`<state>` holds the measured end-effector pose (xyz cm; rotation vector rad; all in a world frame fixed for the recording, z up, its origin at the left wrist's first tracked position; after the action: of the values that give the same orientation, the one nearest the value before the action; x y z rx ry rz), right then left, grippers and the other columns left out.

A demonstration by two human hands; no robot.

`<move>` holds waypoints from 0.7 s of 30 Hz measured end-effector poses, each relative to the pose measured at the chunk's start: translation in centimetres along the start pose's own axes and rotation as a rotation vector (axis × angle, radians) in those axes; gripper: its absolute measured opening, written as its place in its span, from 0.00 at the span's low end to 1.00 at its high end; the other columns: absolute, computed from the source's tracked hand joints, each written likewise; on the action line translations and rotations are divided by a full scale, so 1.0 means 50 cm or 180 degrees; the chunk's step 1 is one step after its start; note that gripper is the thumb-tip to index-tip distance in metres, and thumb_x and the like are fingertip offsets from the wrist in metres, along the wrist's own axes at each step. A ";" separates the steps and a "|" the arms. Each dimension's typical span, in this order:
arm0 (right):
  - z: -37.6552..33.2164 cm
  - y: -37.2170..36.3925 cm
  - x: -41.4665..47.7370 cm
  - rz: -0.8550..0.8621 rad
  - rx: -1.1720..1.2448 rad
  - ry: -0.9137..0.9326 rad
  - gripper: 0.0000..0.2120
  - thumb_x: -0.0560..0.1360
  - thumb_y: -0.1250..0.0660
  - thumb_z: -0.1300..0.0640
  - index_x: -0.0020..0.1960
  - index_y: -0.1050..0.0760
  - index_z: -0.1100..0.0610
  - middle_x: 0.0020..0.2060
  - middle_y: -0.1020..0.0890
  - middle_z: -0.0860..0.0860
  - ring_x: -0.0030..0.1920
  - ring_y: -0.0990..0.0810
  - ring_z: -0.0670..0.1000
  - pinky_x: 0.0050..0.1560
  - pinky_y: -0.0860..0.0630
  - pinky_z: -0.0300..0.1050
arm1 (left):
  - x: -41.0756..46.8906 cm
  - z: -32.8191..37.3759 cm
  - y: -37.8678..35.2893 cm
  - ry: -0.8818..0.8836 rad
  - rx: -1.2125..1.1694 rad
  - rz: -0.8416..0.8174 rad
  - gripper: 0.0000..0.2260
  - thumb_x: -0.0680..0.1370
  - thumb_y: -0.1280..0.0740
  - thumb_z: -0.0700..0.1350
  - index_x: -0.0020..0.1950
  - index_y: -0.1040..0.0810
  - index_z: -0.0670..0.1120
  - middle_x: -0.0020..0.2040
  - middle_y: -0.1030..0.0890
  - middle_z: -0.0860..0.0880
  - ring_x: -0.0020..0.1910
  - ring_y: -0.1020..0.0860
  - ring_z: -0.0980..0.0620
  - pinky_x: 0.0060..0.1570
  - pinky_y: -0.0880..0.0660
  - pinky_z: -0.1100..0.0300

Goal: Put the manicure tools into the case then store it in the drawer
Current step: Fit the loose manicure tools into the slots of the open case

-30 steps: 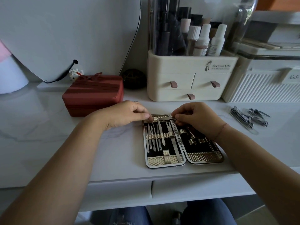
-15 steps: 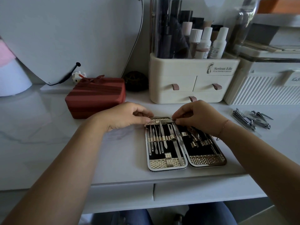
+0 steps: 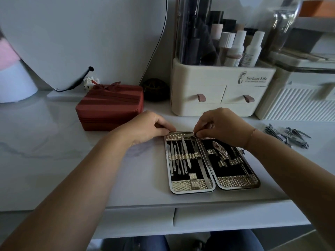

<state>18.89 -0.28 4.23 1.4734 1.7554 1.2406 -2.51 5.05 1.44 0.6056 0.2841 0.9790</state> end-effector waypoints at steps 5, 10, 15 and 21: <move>-0.018 0.006 0.006 -0.0125 -0.0600 0.0084 0.04 0.69 0.27 0.57 0.43 0.17 0.51 0.36 0.18 0.45 0.37 0.22 0.41 0.40 0.28 0.31 | 0.002 -0.004 0.002 0.0072 -0.0075 0.0006 0.09 0.72 0.29 0.38 0.44 0.16 0.52 0.44 0.15 0.54 0.46 0.18 0.58 0.54 0.25 0.64; -0.018 0.016 0.010 -0.0321 -0.0570 0.0081 0.06 0.69 0.28 0.59 0.42 0.17 0.49 0.31 0.21 0.39 0.37 0.22 0.38 0.39 0.29 0.26 | 0.000 -0.002 0.003 0.0078 -0.0016 0.0006 0.09 0.72 0.29 0.38 0.45 0.15 0.52 0.44 0.15 0.55 0.46 0.19 0.59 0.54 0.26 0.65; -0.024 0.016 0.015 -0.0478 -0.0661 0.0105 0.05 0.70 0.29 0.60 0.42 0.18 0.51 0.29 0.19 0.42 0.37 0.21 0.36 0.42 0.26 0.31 | -0.001 0.002 0.003 0.0110 0.0021 -0.0008 0.09 0.72 0.29 0.38 0.46 0.15 0.51 0.44 0.15 0.54 0.45 0.19 0.60 0.52 0.26 0.66; -0.045 0.008 0.023 -0.0515 -0.1104 0.0273 0.05 0.72 0.32 0.59 0.44 0.19 0.50 0.31 0.25 0.38 0.40 0.24 0.44 0.50 0.23 0.49 | 0.000 0.003 0.002 0.0170 0.0030 0.0033 0.09 0.72 0.29 0.38 0.45 0.16 0.52 0.43 0.15 0.53 0.45 0.18 0.58 0.52 0.25 0.65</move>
<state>16.89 0.12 5.76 1.0747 1.5785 1.4525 -2.48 5.04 1.63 0.5906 0.3333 1.0053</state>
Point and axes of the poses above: each hand's wrist, its own x-axis towards the middle knuckle, its own y-axis out of the back of the hand, z = x × y, the point moved 1 cm from there along x, towards the middle knuckle
